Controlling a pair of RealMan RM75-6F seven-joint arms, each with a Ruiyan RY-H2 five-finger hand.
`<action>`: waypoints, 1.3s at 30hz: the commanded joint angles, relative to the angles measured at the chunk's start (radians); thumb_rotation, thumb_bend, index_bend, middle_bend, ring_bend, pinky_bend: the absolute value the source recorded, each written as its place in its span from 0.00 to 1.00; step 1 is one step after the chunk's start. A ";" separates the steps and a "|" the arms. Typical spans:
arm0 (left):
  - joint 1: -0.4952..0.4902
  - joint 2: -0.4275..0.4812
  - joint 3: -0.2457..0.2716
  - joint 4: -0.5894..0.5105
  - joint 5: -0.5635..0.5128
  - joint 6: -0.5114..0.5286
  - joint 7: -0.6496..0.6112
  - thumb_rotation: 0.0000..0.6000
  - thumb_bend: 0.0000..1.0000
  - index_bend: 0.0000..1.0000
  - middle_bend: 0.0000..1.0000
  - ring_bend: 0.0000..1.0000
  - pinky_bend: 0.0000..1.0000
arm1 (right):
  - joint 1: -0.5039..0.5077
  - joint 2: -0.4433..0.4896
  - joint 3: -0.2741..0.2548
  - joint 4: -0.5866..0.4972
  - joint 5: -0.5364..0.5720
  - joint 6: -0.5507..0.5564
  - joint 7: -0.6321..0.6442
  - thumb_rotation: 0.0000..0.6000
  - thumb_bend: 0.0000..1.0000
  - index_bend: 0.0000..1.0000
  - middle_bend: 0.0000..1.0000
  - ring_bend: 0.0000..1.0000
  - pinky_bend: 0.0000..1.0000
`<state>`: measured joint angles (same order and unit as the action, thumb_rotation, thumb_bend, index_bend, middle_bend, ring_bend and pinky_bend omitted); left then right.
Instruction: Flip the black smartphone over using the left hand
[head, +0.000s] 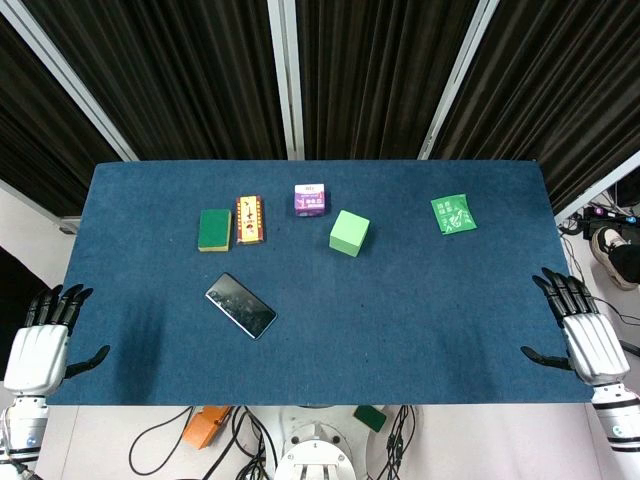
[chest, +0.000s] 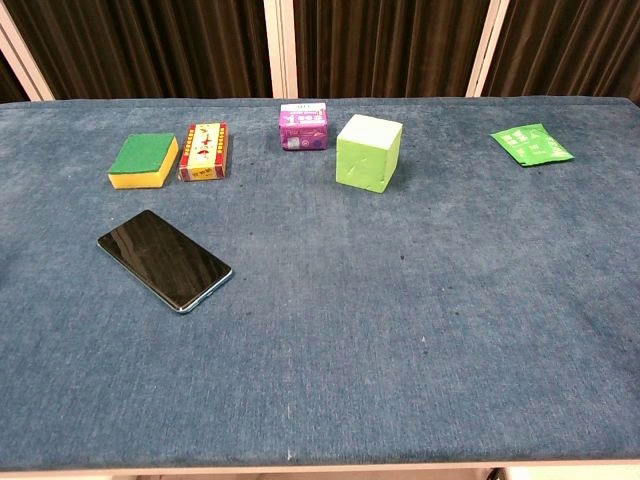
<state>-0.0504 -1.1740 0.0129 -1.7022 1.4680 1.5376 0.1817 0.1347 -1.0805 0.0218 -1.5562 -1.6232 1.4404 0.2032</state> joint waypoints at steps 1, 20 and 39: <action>-0.003 -0.003 -0.006 -0.003 -0.009 -0.010 0.006 1.00 0.19 0.13 0.09 0.04 0.04 | 0.014 -0.001 0.004 -0.012 0.003 -0.017 0.000 1.00 0.15 0.00 0.00 0.00 0.00; -0.362 -0.190 -0.075 0.174 0.159 -0.404 0.050 1.00 0.16 0.17 0.10 0.05 0.04 | 0.001 0.031 0.005 -0.039 0.008 0.024 -0.011 1.00 0.15 0.00 0.00 0.00 0.00; -0.502 -0.372 -0.075 0.319 0.068 -0.576 0.128 1.00 0.21 0.23 0.05 0.00 0.04 | -0.009 0.030 0.000 -0.048 0.028 0.018 -0.026 1.00 0.15 0.00 0.00 0.00 0.00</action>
<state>-0.5470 -1.5437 -0.0626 -1.3829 1.5417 0.9679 0.3057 0.1262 -1.0502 0.0224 -1.6041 -1.5956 1.4586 0.1768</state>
